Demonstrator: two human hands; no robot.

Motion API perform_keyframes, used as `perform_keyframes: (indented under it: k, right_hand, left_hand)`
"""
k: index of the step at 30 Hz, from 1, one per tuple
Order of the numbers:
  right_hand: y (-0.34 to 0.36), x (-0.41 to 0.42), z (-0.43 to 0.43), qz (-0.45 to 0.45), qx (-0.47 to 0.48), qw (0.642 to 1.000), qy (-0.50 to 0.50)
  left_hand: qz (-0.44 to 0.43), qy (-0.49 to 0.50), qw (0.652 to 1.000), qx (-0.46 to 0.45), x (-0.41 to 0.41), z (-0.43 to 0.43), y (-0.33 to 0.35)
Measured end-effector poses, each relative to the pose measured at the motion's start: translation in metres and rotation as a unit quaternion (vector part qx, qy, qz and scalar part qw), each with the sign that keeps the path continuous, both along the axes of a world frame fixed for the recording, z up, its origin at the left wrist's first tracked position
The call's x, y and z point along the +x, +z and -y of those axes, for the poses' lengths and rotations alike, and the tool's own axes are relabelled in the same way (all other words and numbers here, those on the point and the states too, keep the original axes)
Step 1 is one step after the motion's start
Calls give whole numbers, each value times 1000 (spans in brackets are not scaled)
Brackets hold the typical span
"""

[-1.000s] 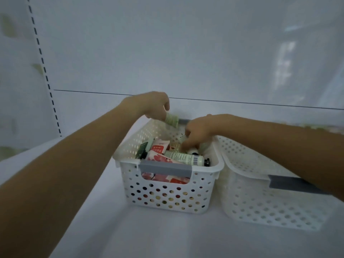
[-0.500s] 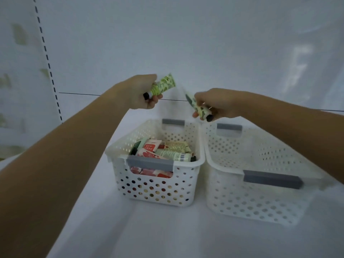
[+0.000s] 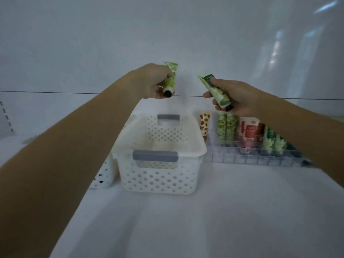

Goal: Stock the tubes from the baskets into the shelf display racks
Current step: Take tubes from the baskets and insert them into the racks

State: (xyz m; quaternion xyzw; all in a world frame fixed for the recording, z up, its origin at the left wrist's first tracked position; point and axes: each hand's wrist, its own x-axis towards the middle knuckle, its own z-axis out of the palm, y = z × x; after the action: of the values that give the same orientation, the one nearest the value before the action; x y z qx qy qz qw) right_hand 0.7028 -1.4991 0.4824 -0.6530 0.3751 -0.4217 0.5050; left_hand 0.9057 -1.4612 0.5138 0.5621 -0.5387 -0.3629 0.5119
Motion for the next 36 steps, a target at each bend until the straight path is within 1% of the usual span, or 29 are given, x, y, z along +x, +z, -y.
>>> perform_keyframes:
  k: [5, 8, 12, 15, 16, 19, 20, 22, 24, 28, 30, 32, 34, 36]
  right_hand:
    - [-11, -80, -1, 4, -34, 995, -90]
    - [-23, -117, -2, 6, -72, 988, -137]
    - [-44, -150, -1, -25, -180, 956, -232]
    - [-70, -167, 0, -19, -238, 931, -276]
    - [-78, -173, 0, -32, -252, 926, -281]
    - [-93, -189, 4, -124, -280, 913, -268]
    - [-95, -194, 5, -142, -285, 910, -265]
    - [-96, -199, 7, -177, -303, 900, -260]
    - [-98, -197, 10, -220, -330, 881, -259]
    - [-102, -193, 10, -241, -354, 860, -277]
    - [-104, -193, 8, -296, -351, 850, -257]
    - [-107, -192, 6, -355, -329, 839, -248]
    - [-110, -189, 2, -381, -315, 828, -265]
    - [-116, -186, -2, -408, -319, 809, -278]
  left_hand:
    - [0, -42, 999, -23, -80, 3, -10]
    - [22, -38, 998, -45, -124, 6, -17]
    - [0, -4, 999, -52, -170, 18, -43]
    - [20, 43, 997, -65, -193, 30, -75]
    - [10, 60, 995, -79, -198, 32, -85]
    - [-43, 104, 986, -123, -206, 36, -108]
    - [-54, 110, 983, -134, -206, 36, -115]
    - [-50, 105, 982, -151, -203, 35, -126]
    - [-34, 84, 985, -145, -199, 33, -131]
    - [-23, 68, 992, -106, -187, 26, -142]
    - [-30, 82, 991, -99, -182, 22, -146]
    - [-46, 91, 990, -96, -179, 21, -147]
    - [-48, 98, 989, -97, -178, 20, -147]
    - [-32, 102, 989, -105, -177, 20, -147]
